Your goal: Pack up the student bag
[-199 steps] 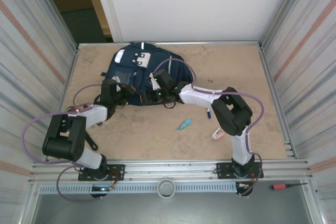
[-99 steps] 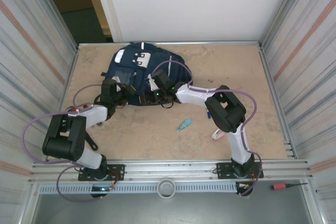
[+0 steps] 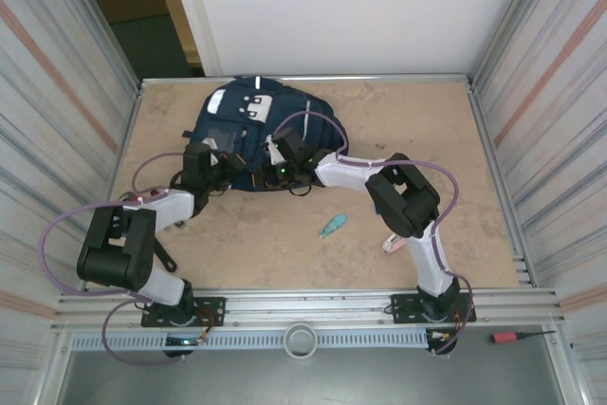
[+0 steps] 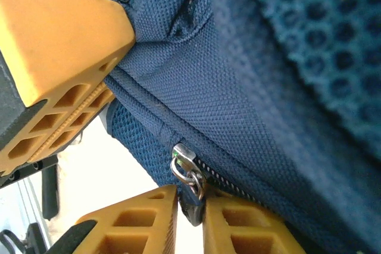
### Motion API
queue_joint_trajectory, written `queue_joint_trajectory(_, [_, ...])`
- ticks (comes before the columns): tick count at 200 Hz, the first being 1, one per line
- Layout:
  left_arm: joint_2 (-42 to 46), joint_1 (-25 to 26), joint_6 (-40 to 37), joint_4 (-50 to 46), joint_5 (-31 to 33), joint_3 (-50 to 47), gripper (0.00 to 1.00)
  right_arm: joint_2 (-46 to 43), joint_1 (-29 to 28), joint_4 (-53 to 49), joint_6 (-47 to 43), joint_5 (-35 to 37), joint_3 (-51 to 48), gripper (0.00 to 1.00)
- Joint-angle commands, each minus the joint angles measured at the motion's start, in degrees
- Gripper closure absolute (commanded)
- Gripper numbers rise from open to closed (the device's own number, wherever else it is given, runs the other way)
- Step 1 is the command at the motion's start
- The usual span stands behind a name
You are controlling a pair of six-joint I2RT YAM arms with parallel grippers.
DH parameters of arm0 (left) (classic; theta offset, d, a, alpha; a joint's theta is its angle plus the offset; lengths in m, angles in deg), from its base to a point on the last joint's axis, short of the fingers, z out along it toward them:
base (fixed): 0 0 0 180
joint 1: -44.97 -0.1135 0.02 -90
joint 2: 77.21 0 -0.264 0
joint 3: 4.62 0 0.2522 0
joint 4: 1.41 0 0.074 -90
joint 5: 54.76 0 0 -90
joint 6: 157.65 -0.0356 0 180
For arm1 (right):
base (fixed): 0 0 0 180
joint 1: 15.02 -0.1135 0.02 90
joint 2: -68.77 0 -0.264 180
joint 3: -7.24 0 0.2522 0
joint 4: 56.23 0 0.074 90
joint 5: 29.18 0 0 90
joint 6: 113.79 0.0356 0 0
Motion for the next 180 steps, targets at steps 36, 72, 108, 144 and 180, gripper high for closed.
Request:
queue_joint_trajectory(36, [0.80, -0.21, -2.37, 1.27, -2.25, -0.46, 1.00, -5.04, 1.78, 0.01, 0.71, 5.61, -4.62, 0.98])
queue_joint_trajectory(72, [0.99, -1.86, -5.24, -0.66, -1.68, -0.08, 1.00, -8.16, 2.71, -6.17, -0.74, 9.07, -6.85, 1.00])
queue_joint_trajectory(108, [0.99, -3.99, -8.01, -2.73, -2.36, 0.58, 1.00, -11.19, 4.49, -13.07, -2.74, 12.91, -10.13, 1.00])
queue_joint_trajectory(144, [0.83, -7.02, -10.22, -4.40, -4.37, 1.45, 1.00, -16.78, 8.07, -18.05, -6.33, 17.04, -14.94, 1.00])
queue_joint_trajectory(180, [-1.13, -7.51, -12.74, -5.84, -8.60, 3.83, 1.00, -18.16, 7.80, -15.21, -11.91, 12.97, -15.83, 1.00])
